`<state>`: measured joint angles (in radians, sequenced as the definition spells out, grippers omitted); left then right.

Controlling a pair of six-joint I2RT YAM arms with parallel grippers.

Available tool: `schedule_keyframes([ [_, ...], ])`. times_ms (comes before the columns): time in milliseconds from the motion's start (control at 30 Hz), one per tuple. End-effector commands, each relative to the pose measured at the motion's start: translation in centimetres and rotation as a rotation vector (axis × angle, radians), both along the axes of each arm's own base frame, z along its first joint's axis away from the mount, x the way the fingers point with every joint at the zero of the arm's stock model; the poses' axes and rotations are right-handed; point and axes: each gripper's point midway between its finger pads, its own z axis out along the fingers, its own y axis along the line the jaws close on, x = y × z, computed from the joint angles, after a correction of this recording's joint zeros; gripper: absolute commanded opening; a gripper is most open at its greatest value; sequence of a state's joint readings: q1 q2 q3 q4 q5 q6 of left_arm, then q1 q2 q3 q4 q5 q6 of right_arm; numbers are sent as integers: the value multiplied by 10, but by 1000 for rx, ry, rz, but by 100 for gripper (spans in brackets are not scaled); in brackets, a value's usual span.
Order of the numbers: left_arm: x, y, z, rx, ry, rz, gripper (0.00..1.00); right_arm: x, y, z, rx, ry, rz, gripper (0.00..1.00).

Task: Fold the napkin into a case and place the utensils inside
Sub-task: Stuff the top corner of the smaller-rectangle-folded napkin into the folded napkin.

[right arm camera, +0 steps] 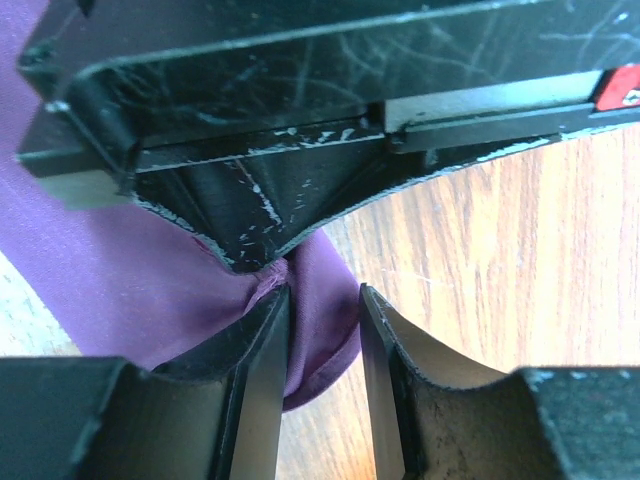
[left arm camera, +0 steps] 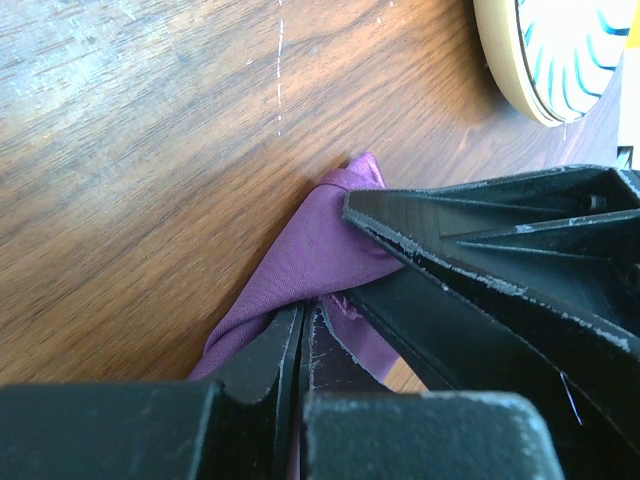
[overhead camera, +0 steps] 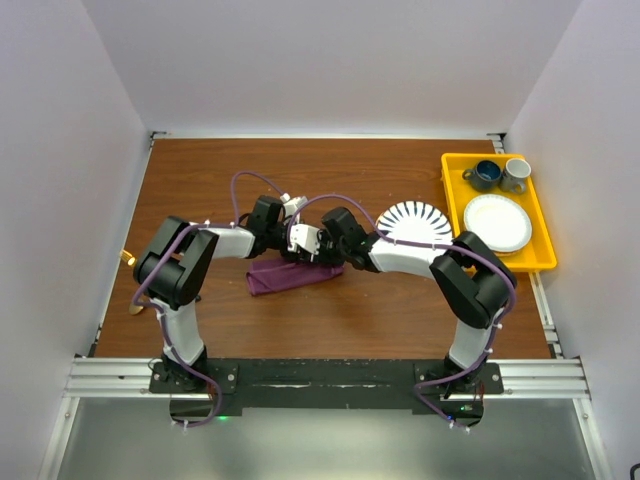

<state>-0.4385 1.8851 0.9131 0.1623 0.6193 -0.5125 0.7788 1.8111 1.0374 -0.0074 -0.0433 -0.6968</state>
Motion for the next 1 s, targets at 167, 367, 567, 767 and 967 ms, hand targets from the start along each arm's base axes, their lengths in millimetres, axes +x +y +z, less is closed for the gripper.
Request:
schedule_keyframes([
  [167, -2, 15, -25, 80, 41, 30, 0, 17, 0, 11, -25, -106, -21, 27],
  [367, -1, 15, -25, 80, 42, 31, 0, 16, 3, 16, -35, -124, -13, 7],
  [567, 0, 14, -25, 79, 42, 27, 0, 7, 11, 45, 32, -83, -5, 26],
  [767, -1, 14, -27, 82, 47, 26, 0, -7, 14, 56, 67, -17, 11, 32],
  [967, -2, 15, -27, 83, 46, 27, 0, -12, 14, 59, 95, 44, -5, 42],
])
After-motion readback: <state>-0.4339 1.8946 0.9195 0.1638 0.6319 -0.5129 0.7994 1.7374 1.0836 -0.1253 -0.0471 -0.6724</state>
